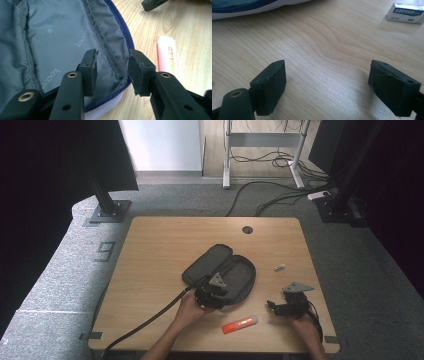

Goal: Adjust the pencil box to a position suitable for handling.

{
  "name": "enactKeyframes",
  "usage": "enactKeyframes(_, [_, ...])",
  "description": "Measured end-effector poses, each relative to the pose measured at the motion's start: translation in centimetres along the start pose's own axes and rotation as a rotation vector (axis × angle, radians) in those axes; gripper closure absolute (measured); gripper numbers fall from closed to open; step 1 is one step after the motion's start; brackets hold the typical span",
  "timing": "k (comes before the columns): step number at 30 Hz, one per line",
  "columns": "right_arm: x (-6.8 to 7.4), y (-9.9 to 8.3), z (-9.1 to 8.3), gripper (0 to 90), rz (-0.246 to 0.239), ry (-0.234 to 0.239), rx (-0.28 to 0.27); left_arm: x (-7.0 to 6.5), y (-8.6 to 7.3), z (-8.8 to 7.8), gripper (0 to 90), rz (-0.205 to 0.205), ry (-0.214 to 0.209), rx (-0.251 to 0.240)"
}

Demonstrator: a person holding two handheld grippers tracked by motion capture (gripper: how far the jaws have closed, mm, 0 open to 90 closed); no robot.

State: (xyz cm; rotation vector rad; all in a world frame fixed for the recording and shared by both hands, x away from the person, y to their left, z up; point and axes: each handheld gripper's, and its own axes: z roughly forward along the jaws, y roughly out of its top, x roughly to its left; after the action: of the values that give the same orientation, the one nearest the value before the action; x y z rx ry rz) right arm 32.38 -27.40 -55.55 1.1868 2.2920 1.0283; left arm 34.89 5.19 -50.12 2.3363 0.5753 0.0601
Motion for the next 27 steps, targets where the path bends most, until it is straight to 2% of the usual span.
enactKeyframes(7, [0.0,0.0,0.0,14.5,0.000,0.000,0.000,0.4,-0.2,-1.6,41.1,-0.028,0.006,-0.015])
enactKeyframes(13, [0.0,0.0,0.0,14.5,0.000,0.000,0.000,0.9,-0.6,-3.7,29.3,-0.066,0.016,-0.039])
enactKeyframes(20, [0.0,0.0,0.0,14.5,0.000,0.000,0.000,1.2,-1.2,-4.9,23.7,-0.074,0.036,-0.033])
enactKeyframes(27, [0.0,0.0,0.0,14.5,0.000,0.000,0.000,1.6,-2.2,-5.8,20.6,-0.088,0.048,-0.049])
